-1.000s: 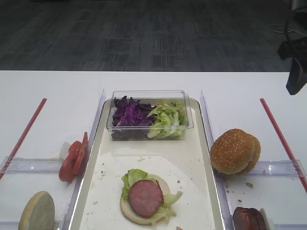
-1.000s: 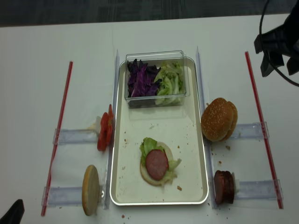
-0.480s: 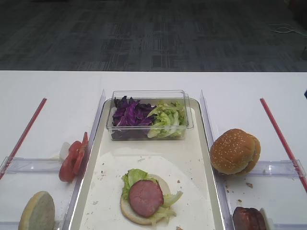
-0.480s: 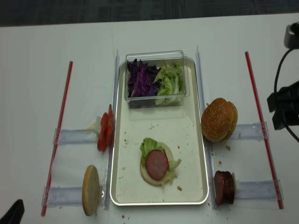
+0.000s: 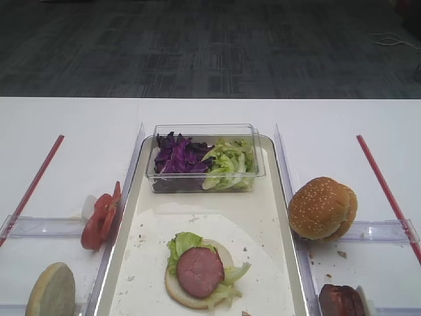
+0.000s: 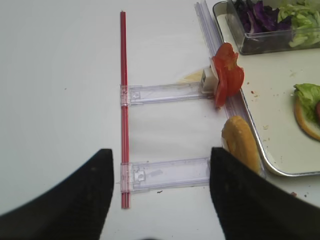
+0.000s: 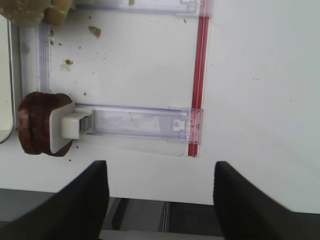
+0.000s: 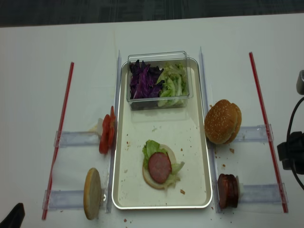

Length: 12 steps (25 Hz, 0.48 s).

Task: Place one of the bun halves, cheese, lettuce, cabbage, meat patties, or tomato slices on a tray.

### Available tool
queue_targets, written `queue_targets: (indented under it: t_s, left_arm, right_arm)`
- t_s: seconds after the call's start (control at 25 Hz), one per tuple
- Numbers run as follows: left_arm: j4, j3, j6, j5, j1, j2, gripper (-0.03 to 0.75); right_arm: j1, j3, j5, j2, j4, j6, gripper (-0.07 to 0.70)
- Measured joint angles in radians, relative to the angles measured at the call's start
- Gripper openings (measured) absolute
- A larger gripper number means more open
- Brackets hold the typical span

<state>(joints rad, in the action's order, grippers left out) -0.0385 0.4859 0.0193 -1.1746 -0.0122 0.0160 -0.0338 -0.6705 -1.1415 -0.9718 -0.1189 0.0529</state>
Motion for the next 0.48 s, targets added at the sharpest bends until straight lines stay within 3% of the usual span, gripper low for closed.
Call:
queue_targets:
  t_s: [0.48]
  left_arm:
    - [0.000, 0.000, 0.000, 0.000, 0.000, 0.000, 0.428]
  right_arm:
    - [0.002, 0.149, 0.039, 0.196, 0.005, 0.024, 0.461]
